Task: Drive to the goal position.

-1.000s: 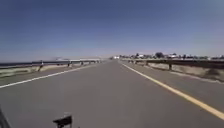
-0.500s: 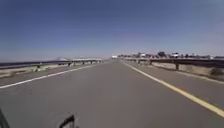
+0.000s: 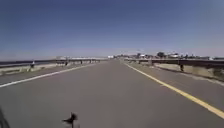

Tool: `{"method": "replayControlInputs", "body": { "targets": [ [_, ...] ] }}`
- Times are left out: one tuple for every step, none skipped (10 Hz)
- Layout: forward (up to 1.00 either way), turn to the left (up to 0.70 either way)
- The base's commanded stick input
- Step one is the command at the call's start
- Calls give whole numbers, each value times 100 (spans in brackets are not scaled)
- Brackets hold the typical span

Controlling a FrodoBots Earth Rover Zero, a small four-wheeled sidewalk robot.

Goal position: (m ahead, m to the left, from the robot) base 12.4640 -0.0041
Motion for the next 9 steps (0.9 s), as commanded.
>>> {"method": "replayControlInputs", "body": {
  "targets": [
    [100, 0],
    [100, 0],
    [100, 0],
    [100, 0],
    [100, 0],
    [100, 0],
    [100, 0],
    [100, 0],
    [100, 0]
  ]
}}
